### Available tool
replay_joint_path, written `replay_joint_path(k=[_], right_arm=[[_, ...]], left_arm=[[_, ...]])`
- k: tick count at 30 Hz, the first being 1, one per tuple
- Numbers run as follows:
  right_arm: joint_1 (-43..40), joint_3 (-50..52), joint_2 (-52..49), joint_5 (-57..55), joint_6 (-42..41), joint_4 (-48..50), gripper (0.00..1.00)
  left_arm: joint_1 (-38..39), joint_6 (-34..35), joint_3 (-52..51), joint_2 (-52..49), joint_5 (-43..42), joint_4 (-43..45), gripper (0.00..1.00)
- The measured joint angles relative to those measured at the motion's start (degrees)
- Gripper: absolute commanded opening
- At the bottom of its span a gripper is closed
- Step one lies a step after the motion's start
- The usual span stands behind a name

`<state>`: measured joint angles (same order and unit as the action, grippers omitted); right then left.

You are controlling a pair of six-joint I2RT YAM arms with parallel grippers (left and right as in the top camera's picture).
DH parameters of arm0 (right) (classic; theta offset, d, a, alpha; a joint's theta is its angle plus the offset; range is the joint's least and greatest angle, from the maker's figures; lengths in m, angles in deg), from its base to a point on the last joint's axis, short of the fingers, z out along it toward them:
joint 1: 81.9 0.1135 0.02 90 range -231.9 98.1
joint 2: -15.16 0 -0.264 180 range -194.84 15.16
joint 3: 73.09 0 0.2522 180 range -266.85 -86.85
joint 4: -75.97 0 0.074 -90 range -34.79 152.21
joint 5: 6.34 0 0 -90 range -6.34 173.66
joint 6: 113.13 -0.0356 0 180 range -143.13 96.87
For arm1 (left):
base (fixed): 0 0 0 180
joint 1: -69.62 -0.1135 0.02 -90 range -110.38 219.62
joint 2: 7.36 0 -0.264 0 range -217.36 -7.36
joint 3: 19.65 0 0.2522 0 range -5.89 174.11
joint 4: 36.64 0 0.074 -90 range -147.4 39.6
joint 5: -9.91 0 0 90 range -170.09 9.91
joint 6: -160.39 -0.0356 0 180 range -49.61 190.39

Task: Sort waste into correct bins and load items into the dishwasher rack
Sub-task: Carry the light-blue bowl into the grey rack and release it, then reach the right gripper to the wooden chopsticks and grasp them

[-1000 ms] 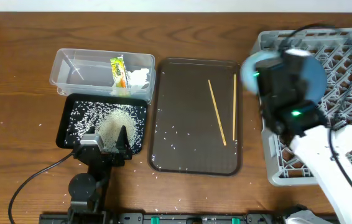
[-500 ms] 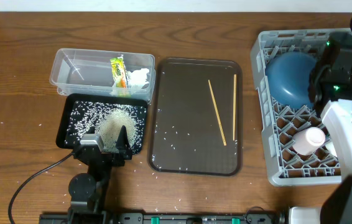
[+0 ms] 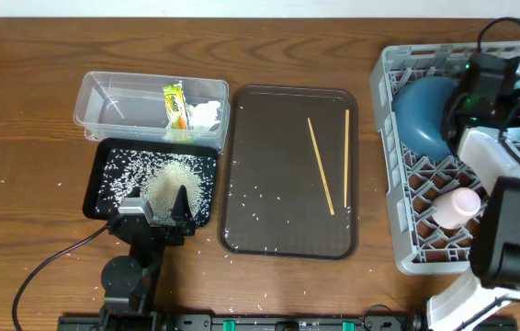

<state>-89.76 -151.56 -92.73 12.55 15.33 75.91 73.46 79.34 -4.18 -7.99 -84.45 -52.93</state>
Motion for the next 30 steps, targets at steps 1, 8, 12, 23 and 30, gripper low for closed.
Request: replay_joint_path(k=[1, 8, 12, 23, 30], right_arm=[[0.33, -0.02, -0.72, -1.05, 0.24, 0.33, 0.76], [2.95, 0.00, -1.53, 0.94, -2.27, -0.70, 0.99], [6.32, 0.04, 1.53, 6.12, -4.28, -5.25, 0.99], [12.87, -0.09, 11.98, 20.83, -14.64, -24.11, 0.99], [19.37, -0.26, 18.71, 57.75, -34.80, -39.67, 0.74]], left_arm=[[0.00, -0.02, 0.00, 0.00, 0.00, 0.00, 0.93], [0.00, 0.00, 0.00, 0.00, 0.00, -0.02, 0.93], [0.00, 0.00, 0.00, -0.02, 0.00, -0.02, 0.93], [0.00, 0.00, 0.00, 0.00, 0.00, -0.02, 0.93], [0.00, 0.00, 0.00, 0.00, 0.00, 0.00, 0.94]])
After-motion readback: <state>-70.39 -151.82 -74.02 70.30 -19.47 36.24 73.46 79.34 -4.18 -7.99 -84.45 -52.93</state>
